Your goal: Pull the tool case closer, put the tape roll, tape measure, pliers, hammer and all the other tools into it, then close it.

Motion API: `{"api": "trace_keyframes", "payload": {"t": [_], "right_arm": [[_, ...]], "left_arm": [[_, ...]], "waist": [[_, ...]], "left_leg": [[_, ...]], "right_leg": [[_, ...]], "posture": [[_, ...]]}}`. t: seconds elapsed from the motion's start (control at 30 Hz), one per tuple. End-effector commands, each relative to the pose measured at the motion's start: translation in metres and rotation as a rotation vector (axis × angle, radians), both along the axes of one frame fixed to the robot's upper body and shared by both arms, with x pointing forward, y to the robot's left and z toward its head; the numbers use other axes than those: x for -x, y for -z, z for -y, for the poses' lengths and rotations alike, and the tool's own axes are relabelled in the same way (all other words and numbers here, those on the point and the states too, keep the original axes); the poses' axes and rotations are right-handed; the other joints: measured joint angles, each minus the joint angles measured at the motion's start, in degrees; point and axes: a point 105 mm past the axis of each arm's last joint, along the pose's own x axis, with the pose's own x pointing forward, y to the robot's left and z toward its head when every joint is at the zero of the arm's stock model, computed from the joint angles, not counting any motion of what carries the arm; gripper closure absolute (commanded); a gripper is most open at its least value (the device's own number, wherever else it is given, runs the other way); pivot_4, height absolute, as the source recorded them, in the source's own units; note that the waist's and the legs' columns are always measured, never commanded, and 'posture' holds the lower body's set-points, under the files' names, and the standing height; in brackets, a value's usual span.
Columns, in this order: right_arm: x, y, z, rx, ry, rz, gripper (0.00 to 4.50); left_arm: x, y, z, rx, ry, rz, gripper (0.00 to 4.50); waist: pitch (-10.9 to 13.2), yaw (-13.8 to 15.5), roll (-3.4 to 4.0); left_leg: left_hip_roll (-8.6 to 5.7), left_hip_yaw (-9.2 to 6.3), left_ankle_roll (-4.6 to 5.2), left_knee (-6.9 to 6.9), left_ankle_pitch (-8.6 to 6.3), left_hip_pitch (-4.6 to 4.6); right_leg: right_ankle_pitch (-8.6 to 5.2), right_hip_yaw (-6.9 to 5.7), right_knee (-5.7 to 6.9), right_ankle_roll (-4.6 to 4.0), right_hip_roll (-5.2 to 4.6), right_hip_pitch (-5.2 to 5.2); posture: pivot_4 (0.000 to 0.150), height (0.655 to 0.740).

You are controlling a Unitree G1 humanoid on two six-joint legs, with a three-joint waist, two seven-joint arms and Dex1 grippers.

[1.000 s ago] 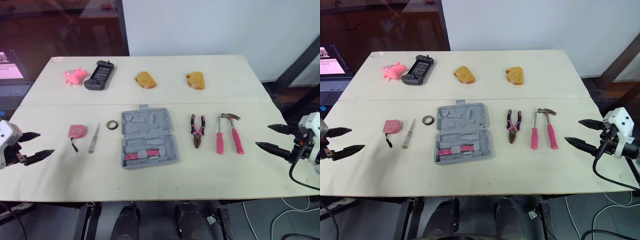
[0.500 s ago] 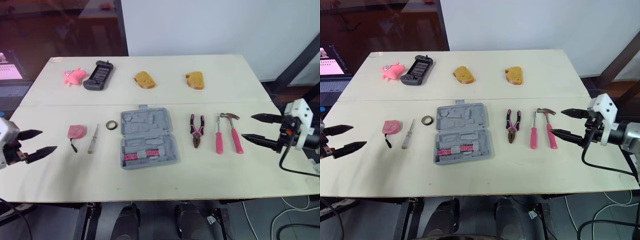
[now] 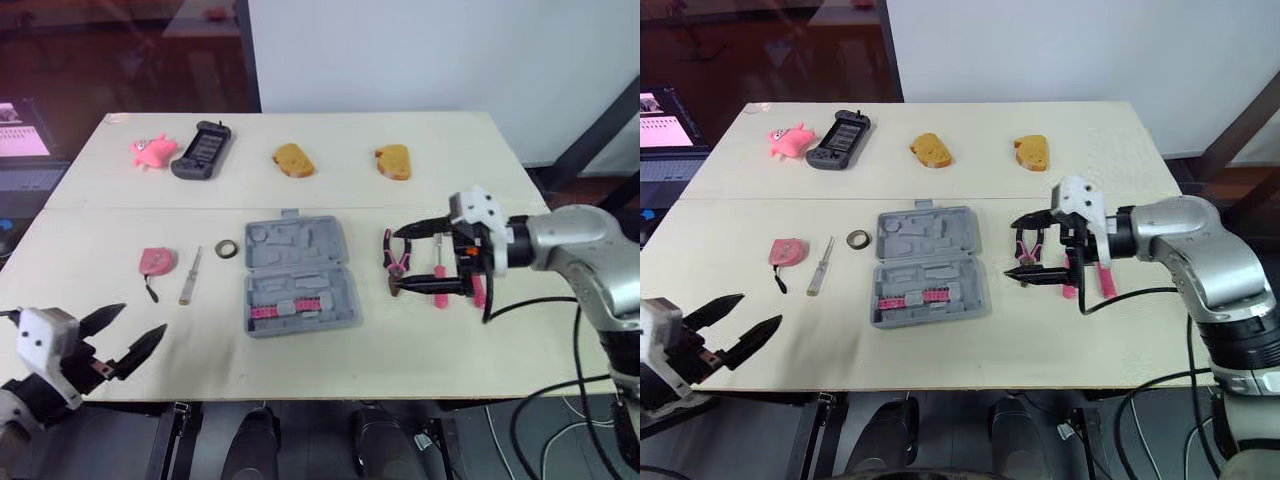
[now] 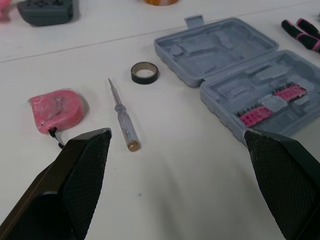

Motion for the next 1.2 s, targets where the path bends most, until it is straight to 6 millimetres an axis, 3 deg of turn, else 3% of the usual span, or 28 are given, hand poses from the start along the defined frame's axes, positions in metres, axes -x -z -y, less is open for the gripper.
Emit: {"api": "trace_keyframes", "payload": {"t": [0.03,0.13,0.33,0.43,0.53,0.63,0.77,0.87,1.2], "right_arm": [[0.0,-0.01,-0.011,-0.018,-0.035,0.019,0.0],[-0.004,-0.006,-0.013,-0.016,-0.02,0.017,0.0],[-0.029,0.017,-0.007,0.087,0.108,0.108,0.0],[-0.045,0.044,0.0,0.206,0.137,0.131,0.0],[-0.059,0.065,-0.001,0.302,0.086,0.195,0.0],[-0.07,0.073,-0.014,0.286,0.047,0.192,0.84],[-0.079,0.085,-0.022,0.376,-0.039,0.236,2.82],[-0.087,0.089,-0.025,0.403,-0.061,0.233,4.43],[-0.114,0.103,-0.032,0.416,-0.001,0.209,4.43]], "left_arm": [[0.0,-0.005,0.008,-0.01,-0.01,0.025,0.05],[-0.005,-0.003,0.011,-0.021,-0.006,0.019,0.05],[-0.036,-0.001,0.005,-0.08,0.02,-0.019,0.05],[-0.058,0.002,0.007,-0.162,0.159,-0.04,0.05],[-0.078,0.008,0.006,-0.3,0.288,-0.062,0.88],[-0.097,0.013,0.01,-0.357,0.398,-0.075,2.37],[-0.117,0.022,0.018,-0.405,0.515,-0.097,4.45],[-0.127,0.031,0.023,-0.435,0.573,-0.106,4.5],[-0.157,0.046,0.036,-0.444,0.608,-0.106,4.5]], "waist": [[0.0,-0.1,-0.01],[0.0,0.0,-0.01],[0.0,-0.2,-0.03],[0.0,-0.3,-0.03],[0.0,-0.4,-0.01],[0.0,-0.6,0.03],[0.0,-0.5,0.05],[0.0,-0.4,0.05],[0.0,-0.5,0.06]], "left_leg": [[0.0,0.0,0.0,0.0,0.0,0.0],[0.0,0.0,0.01,0.01,0.0,0.0],[0.0,-0.01,0.01,0.01,0.0,0.0],[-0.01,0.03,0.01,-0.01,0.0,-0.03],[0.02,0.02,0.01,-0.04,0.0,0.0],[0.02,0.08,0.01,-0.09,0.0,-0.04],[0.02,0.07,0.01,-0.13,0.0,-0.05],[0.01,0.07,0.01,-0.12,0.01,-0.04],[0.01,0.02,0.02,-0.03,0.02,-0.03]], "right_leg": [[0.0,0.0,-0.01,0.0,0.0,0.0],[0.0,0.0,-0.01,-0.01,0.01,0.0],[0.02,-0.01,0.0,-0.04,0.04,-0.04],[0.06,0.01,-0.04,0.04,0.02,-0.04],[0.08,0.0,-0.02,-0.01,0.09,-0.1],[0.17,0.03,-0.03,0.14,0.08,-0.15],[0.3,0.02,0.11,0.38,0.08,-0.24],[0.29,0.02,0.23,0.38,0.09,-0.25],[0.29,0.02,0.47,0.38,0.12,-0.29]], "posture": [[0.15,0.74],[0.15,0.74],[0.15,0.74],[0.15,0.74],[0.15,0.74],[0.15,0.74],[0.15,0.74],[0.15,0.74],[0.15,0.74]]}}
